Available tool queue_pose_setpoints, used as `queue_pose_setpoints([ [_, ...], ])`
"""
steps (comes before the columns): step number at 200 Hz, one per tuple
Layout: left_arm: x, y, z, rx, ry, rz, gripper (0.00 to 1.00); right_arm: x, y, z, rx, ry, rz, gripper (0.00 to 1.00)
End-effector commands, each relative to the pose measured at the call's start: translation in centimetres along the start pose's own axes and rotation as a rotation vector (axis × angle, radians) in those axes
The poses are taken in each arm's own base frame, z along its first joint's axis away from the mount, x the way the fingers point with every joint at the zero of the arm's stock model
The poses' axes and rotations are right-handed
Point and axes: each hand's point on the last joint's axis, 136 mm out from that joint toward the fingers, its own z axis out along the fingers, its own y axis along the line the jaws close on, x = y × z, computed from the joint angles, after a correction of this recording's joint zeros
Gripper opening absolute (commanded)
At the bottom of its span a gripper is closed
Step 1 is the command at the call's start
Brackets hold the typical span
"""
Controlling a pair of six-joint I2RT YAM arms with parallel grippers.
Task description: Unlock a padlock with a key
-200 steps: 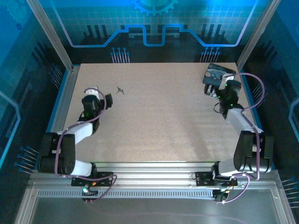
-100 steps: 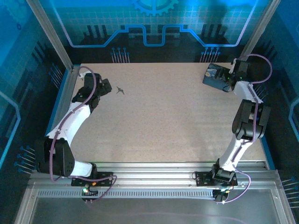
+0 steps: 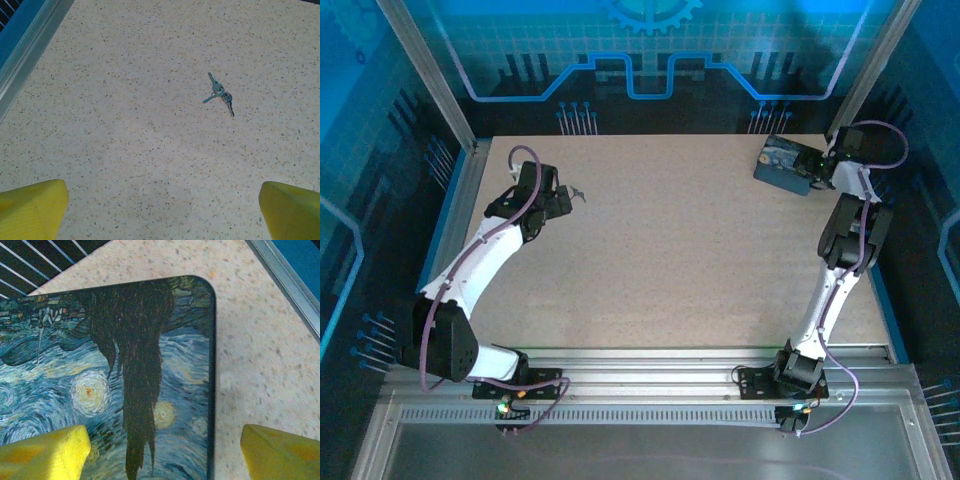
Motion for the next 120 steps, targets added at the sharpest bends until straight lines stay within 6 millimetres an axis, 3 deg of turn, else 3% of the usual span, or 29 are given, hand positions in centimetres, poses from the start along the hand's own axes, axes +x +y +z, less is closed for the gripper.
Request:
queue_pose_setpoints([
  [1,-1.1,-0.6,-0.7,0.019,-0.015,-0.006,0.99,2.2,0.7,1.0,-0.059,0.106,-0.004,0.78],
  [75,-2.3,-1.2,-1.6,0.059,-0.049,0.01,0.99,5.7,5.0,0.6,-0.269,0.251,-0.087,0.61],
  [113,-2.1,-1.2,-2.2,0.077,-0.047,0.0,0.99,8.9,8.5,-0.5,-0.289,0.314,-0.2,0.59],
  [120,-2.0,-1.2,-2.3,0.08,-0.043,-0.004,0.99,8.6,9.6,-1.8,-0.299,0.298,-0.219,0.59],
])
